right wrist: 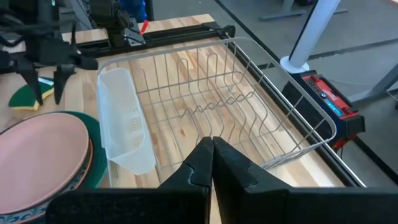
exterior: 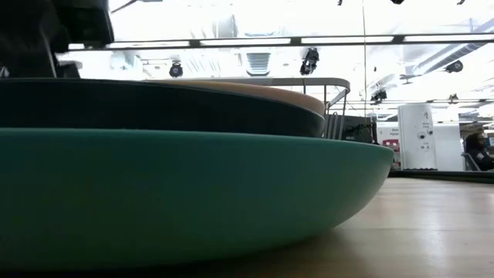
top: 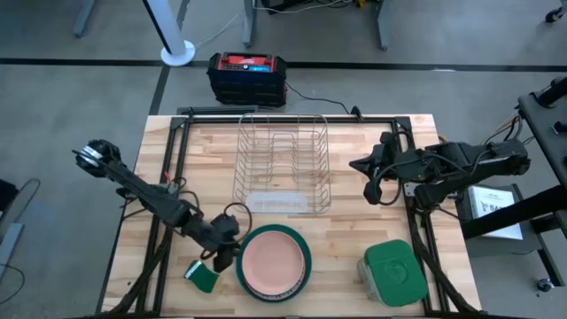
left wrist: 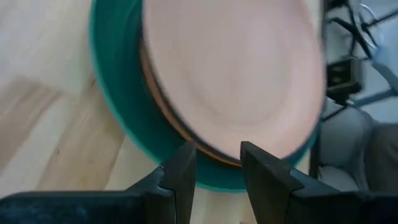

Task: Sort dishes
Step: Put the pink plate in the dishwasher rack

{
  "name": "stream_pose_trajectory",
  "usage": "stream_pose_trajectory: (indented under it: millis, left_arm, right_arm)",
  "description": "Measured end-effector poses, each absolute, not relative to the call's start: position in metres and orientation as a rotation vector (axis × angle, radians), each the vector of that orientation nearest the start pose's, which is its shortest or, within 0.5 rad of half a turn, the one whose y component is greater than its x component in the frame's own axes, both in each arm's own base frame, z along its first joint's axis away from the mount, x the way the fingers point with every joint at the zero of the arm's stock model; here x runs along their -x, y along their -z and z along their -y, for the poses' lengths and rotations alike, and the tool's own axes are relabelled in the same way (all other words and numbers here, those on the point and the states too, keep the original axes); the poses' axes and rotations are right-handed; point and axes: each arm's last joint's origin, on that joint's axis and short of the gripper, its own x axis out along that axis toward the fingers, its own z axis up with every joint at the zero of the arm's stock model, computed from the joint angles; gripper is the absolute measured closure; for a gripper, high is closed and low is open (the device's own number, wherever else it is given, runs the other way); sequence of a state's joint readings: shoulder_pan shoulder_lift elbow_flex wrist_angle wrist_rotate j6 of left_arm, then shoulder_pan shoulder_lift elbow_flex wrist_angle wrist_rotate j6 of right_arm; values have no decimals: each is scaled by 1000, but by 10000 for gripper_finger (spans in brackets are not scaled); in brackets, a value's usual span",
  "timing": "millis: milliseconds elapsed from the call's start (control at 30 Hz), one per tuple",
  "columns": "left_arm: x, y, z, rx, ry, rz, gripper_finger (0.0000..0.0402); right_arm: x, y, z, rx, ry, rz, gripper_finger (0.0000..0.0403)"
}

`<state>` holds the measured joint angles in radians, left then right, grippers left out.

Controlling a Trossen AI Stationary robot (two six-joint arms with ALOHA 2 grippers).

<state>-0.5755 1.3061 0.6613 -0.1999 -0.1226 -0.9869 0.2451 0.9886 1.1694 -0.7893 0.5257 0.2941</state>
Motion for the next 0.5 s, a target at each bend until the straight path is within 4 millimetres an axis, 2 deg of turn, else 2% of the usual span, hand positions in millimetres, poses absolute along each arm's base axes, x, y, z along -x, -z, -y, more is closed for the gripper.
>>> stream_pose_trajectory:
  millis: [267, 500]
  left_arm:
    - [-224, -172, 141, 751, -37, -893, 286]
    - [-226, -163, 143, 828, -97, -916, 286]
  right_arm:
    - [-178, -372, -30, -40, 353, -546, 403]
    - [-177, -371, -29, -35, 353, -556, 403]
